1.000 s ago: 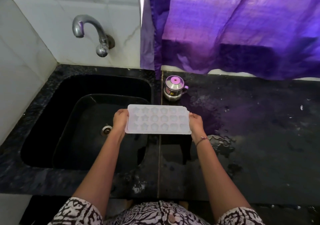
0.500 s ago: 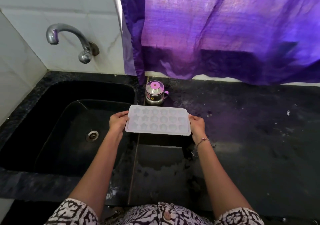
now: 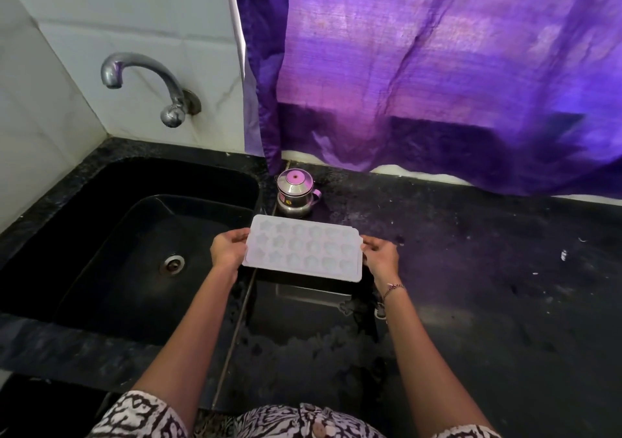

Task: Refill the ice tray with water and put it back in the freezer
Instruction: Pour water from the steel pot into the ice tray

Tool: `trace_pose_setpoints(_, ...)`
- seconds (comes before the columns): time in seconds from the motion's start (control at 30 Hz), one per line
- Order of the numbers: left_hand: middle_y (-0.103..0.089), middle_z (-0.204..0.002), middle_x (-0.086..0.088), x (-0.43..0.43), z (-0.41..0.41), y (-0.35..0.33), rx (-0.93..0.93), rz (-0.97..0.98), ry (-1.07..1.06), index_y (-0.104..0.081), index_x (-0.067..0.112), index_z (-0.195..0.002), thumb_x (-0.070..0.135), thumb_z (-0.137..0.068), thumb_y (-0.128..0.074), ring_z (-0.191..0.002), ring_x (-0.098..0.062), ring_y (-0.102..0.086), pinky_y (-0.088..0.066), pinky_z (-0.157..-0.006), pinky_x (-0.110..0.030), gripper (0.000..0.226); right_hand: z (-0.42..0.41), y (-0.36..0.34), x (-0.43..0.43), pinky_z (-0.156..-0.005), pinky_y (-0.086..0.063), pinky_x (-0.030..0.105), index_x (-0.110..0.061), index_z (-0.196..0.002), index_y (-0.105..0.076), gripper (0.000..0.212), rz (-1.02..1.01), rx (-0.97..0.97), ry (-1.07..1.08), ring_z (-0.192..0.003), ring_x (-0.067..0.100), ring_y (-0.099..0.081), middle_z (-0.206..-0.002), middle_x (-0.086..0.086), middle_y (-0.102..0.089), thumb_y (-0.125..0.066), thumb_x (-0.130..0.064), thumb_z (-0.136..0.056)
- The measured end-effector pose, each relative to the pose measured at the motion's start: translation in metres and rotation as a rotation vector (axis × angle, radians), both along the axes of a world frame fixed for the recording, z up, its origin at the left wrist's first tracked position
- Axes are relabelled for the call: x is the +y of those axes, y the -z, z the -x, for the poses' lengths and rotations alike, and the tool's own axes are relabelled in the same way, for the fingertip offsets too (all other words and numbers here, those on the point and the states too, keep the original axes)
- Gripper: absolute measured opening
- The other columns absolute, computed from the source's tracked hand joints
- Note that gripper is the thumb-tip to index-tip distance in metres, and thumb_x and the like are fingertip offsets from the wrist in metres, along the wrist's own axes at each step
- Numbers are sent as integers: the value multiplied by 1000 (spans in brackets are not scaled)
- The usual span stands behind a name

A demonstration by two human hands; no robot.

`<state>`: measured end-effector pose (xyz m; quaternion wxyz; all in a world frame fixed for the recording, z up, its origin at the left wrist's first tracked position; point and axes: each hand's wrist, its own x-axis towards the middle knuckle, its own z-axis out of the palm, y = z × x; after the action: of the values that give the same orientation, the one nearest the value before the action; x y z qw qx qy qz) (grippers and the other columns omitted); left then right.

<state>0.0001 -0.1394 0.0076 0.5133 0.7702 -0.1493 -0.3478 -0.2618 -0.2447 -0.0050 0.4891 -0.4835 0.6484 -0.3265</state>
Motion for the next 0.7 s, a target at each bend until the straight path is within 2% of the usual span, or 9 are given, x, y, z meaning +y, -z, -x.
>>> trace_pose_setpoints(0.07, -71, -104, -10, -1, -3, 5, -24, -38, 10, -68, 5, -109, -12, -81, -59, -91, -23, -68, -55, -70, -27, 34, -2, 6, -2, -88, -54, 45, -8, -105, -72, 22, -13, 10, -15, -92, 22, -67, -90, 3, -70, -59, -3, -88)
trace_pose_setpoints(0.17, -71, -107, -10, -3, -8, 9, -54, -93, 18, -69, 8, -109, -7, -81, -63, -94, -24, -68, -57, -76, -32, 32, -4, 14, -1, -89, -54, 45, -10, -102, -73, 20, -7, 51, -25, -91, 22, -68, -95, 5, -73, -62, -4, -86)
trace_pose_setpoints(0.3, -70, -106, -6, -5, -10, 10, -93, -114, 27, -69, 9, -111, -3, -85, -63, -92, -20, -66, -51, -64, -21, 29, -7, 14, 0, -89, -54, 43, -9, -104, -73, 21, 31, 125, -70, -91, 22, -68, -97, 9, -73, -63, -3, -85)
trace_pose_setpoints(0.4, -71, -106, -5, -7, -12, 12, -85, -106, 30, -69, 11, -110, 0, -83, -67, -92, -19, -67, -52, -67, -22, 29, -7, 12, -1, -89, -54, 43, -8, -105, -72, 22, 61, 162, -94, -91, 23, -68, -97, 11, -73, -63, -3, -86)
trace_pose_setpoints(0.53, -69, -105, -5, -9, -15, 15, -50, -98, 48, -66, 8, -112, -7, -81, -64, -93, -19, -66, -52, -70, -24, 35, -6, 3, 2, -90, -52, 32, -6, -109, -70, 24, 103, 266, -138, -91, 22, -67, -100, 14, -72, -60, -3, -88)
trace_pose_setpoints(0.63, -67, -109, -13, -6, -20, 17, -19, -87, 74, -59, 4, -122, -15, -82, -55, -93, -24, -64, -52, -73, -31, 44, -8, -9, -2, -89, -45, 26, -4, -113, -67, 27, 218, 481, -251, -102, 25, -62, -109, 15, -68, -60, -3, -87)
trace_pose_setpoints(0.7, -66, -107, -14, -7, -23, 18, -33, -113, 113, -58, 4, -124, -13, -82, -56, -91, -25, -64, -52, -74, -32, 45, -19, -22, -12, -91, -42, 26, -3, -115, -65, 28, 384, 514, -293, -102, 25, -60, -113, 14, -62, -60, -4, -88)
